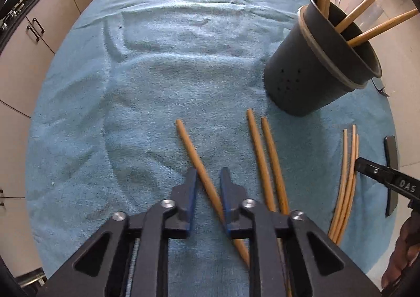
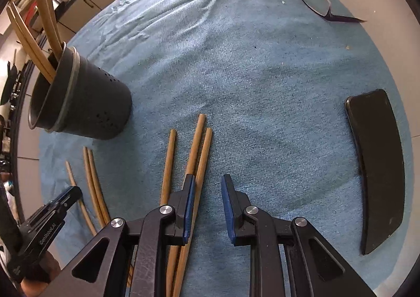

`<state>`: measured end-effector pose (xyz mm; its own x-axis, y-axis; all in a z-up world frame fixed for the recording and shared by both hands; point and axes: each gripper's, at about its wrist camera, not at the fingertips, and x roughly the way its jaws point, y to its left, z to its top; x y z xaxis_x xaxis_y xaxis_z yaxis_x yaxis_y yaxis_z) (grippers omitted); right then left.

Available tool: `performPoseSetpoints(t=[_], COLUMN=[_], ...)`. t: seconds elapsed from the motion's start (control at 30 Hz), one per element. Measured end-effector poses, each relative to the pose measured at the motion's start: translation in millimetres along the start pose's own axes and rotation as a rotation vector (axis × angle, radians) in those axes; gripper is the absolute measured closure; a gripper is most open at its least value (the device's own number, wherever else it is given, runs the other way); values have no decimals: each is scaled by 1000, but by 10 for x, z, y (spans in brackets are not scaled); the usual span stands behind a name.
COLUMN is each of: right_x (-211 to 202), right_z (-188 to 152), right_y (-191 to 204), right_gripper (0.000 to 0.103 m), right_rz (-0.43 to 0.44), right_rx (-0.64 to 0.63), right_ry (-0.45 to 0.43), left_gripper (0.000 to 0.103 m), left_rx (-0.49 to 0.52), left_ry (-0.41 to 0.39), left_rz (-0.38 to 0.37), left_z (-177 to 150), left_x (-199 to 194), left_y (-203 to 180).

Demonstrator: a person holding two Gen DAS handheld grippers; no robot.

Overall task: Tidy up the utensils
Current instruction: 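Close the left gripper on one chopstick while the right gripper grasps another, then lift both held chopsticks upright and carry them above the black cup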

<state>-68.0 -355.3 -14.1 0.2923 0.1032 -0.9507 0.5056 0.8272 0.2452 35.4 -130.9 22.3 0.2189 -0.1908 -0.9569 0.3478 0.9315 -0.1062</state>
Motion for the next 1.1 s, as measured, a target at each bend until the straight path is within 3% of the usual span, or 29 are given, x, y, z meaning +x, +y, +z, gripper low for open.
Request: performPoseSetpoints(t=[0.1,0.17,0.2,0.37,0.47,0.6,0.8,1.1], right_x=[25,49,64,19,-195,-539,-977,-1396], right_z=[48,67,76,25,-66,-216,-460,-704], right_y=[118,214,225,117,59,103,242,489], right_gripper=[82,94,94,97,97,97,97,97], right_rz=[-65,-103,-108,-38,72,138,166,190], right_rx=[-36,-67,-81,-64,-51,-89,-167,-227], right_ry=[2,7,12,-7,-88,-207,-360,-487], left_gripper=[79,92,93,97,97,97,97,97], left_rx=[42,62,63,48,46,43,46,61], left_ry=[-25,-44,-51,-94,-150,-237,-339,-433], left_rz=[41,62,65,9,5,23,43,53], left_z=[1,-29,-52,-188,-249,-217,-232,-254], left_x=[19,21,9,-136,-345,-677,-1105,-1512], left_y=[-120,-166,-161,-81,-65,-76,-63,-95])
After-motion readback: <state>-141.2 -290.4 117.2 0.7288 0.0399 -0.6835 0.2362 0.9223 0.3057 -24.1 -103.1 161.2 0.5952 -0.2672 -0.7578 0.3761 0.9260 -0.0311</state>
